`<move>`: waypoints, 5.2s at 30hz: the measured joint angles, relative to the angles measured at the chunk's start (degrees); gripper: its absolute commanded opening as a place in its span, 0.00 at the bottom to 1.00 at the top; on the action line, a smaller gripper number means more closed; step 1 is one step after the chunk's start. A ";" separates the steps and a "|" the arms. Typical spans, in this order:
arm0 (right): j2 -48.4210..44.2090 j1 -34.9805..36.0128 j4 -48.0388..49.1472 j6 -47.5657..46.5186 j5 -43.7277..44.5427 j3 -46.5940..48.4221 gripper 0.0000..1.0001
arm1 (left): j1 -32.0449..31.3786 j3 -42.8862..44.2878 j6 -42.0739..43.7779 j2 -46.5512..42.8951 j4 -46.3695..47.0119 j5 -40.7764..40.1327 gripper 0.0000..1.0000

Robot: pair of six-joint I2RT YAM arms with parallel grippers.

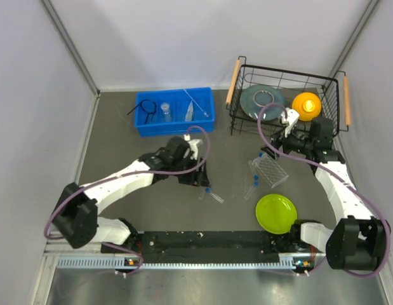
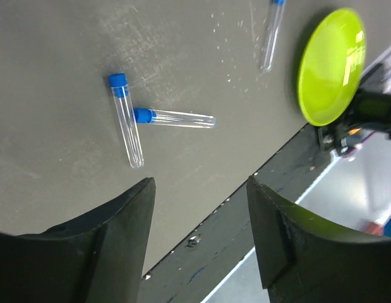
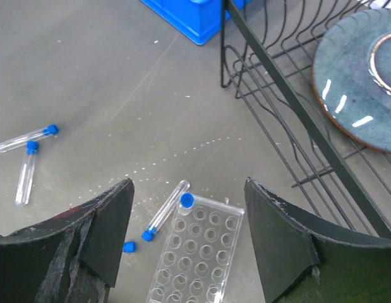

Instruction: Organize the chemistry lab equipment

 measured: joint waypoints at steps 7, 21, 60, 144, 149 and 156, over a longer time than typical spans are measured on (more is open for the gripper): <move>-1.29 -0.04 -2.80 2.12 -4.26 0.52 0.75 | -8.17 11.98 3.96 12.87 -15.45 -12.68 0.53; -5.51 -0.04 -4.68 -0.02 -8.46 -2.40 0.79 | -12.31 16.70 4.09 23.43 -21.66 -19.08 0.40; -5.01 -0.04 -4.39 -2.45 -16.41 -4.55 0.85 | -12.70 20.00 2.97 26.77 -21.94 -32.65 0.11; 5.01 9.27 17.84 32.20 -28.35 -8.59 0.19 | -16.06 14.40 16.63 14.51 20.22 -3.93 0.15; 4.83 9.31 14.60 29.46 -27.67 -7.63 0.17 | -16.13 14.91 17.18 14.95 19.56 -4.90 0.56; 2.58 7.74 10.82 22.84 -20.37 -7.34 0.17 | -16.13 13.16 16.00 11.72 17.44 -8.46 0.82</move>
